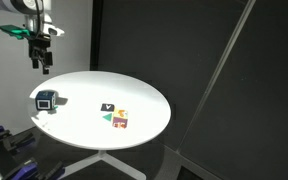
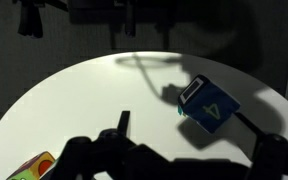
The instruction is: Move the plush block to the left
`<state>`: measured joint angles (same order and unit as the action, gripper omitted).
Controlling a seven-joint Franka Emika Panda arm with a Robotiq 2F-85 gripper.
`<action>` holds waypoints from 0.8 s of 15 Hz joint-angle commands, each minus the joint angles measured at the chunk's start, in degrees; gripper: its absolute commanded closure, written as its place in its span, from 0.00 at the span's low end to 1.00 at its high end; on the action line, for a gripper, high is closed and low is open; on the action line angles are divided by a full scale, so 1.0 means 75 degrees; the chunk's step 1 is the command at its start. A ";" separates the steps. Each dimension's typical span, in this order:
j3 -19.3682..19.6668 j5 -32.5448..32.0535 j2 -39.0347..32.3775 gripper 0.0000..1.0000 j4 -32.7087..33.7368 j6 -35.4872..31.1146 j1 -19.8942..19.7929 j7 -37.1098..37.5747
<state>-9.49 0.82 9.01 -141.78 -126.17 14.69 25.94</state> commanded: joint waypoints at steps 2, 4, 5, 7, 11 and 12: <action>-0.0152 0.0226 0.0875 0.00 -0.0285 0.0574 -0.0263 -0.0138; -0.0167 0.0255 0.1117 0.00 -0.0343 0.0772 -0.0329 -0.0043; -0.0169 0.0302 0.1235 0.00 -0.0367 0.0876 -0.0366 -0.0029; -0.0170 0.0390 0.1474 0.00 -0.0411 0.1098 -0.0445 0.0009; -0.0167 0.0552 0.1911 0.00 -0.0471 0.1644 -0.0623 0.0118; -0.0165 0.0582 0.2034 0.00 -0.0491 0.1764 -0.0664 0.0140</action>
<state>-9.99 3.49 20.33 -144.24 -115.88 11.28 26.23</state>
